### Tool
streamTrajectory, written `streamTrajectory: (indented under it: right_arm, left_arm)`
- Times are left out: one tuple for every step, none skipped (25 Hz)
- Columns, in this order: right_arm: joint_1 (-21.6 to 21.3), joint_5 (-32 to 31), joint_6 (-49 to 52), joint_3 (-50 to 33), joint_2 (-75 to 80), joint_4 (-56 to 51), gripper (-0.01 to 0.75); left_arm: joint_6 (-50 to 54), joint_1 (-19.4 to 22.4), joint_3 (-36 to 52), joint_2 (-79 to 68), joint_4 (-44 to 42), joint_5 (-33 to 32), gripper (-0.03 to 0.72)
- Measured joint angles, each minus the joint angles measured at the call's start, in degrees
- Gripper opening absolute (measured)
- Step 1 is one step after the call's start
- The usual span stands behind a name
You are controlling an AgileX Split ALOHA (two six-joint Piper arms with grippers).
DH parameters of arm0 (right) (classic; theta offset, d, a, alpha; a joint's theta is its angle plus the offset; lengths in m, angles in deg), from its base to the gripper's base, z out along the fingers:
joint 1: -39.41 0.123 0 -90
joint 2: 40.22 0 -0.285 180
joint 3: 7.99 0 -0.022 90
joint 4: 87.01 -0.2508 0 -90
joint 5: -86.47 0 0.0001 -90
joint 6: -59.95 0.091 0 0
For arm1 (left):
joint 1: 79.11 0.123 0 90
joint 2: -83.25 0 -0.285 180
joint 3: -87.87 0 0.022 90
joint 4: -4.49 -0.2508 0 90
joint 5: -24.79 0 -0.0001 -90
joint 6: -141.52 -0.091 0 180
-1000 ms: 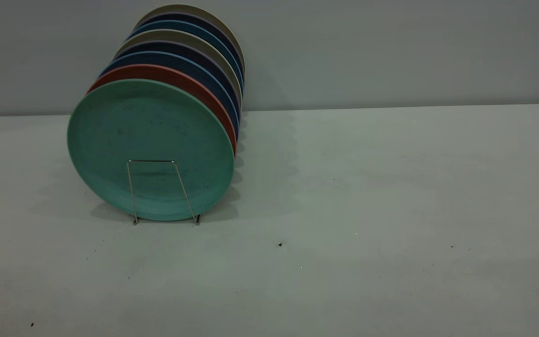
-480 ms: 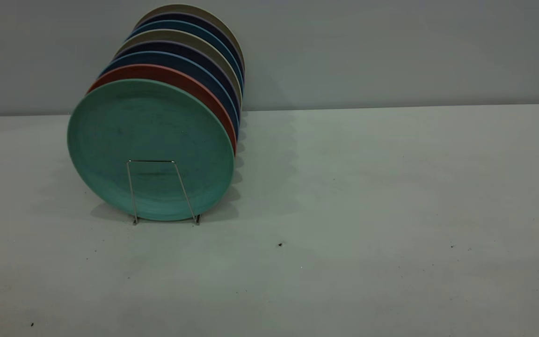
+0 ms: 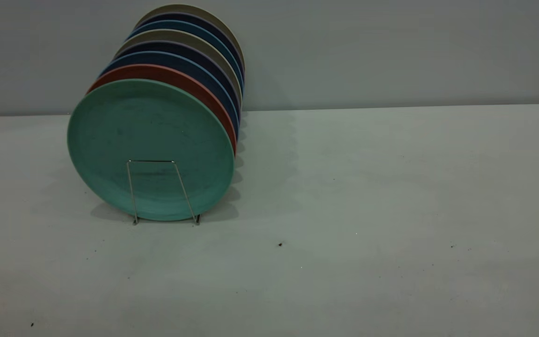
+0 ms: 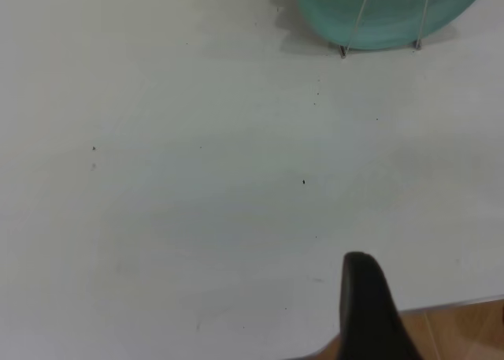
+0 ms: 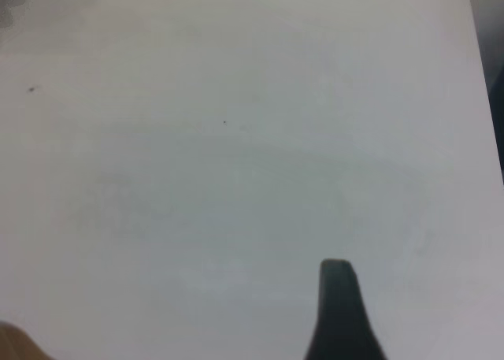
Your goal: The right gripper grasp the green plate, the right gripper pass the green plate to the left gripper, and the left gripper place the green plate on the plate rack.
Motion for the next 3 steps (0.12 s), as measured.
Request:
streamTrajectory:
  right_arm:
    - [0.0, 0.0, 0.0, 0.0, 0.0, 0.0, 0.523]
    - [0.0, 0.0, 0.0, 0.0, 0.0, 0.0, 0.523]
    - [0.0, 0.0, 0.0, 0.0, 0.0, 0.0, 0.523]
  left_arm:
    - [0.0, 0.0, 0.0, 0.0, 0.0, 0.0, 0.437]
    - [0.0, 0.0, 0.0, 0.0, 0.0, 0.0, 0.437]
    - [0.0, 0.0, 0.0, 0.0, 0.0, 0.0, 0.437]
